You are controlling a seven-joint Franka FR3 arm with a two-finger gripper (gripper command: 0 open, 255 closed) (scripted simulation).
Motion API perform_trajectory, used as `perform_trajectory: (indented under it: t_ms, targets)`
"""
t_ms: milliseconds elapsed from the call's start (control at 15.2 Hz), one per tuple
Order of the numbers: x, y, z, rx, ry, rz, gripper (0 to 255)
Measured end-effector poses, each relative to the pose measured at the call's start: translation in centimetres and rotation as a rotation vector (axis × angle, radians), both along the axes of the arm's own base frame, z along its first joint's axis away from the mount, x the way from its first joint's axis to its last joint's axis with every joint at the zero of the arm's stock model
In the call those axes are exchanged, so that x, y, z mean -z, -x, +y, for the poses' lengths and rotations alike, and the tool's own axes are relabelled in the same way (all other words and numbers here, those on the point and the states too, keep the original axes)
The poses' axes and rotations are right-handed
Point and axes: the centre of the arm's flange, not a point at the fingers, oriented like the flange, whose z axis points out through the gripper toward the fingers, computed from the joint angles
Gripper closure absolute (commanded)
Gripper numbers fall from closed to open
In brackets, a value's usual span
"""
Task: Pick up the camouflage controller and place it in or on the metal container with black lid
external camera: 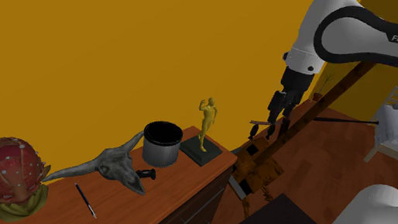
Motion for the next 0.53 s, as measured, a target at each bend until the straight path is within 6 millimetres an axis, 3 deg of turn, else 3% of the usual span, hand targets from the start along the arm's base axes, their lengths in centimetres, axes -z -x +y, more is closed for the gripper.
perform_trajectory:
  t_ms: [198, 528]
  targets:
    - [0.9, -1.0, 0.7, -0.011, 0.004, 0.002, 0]
    - [5.2, -4.9, 3.5, -0.057, 0.018, 0.009, 0]
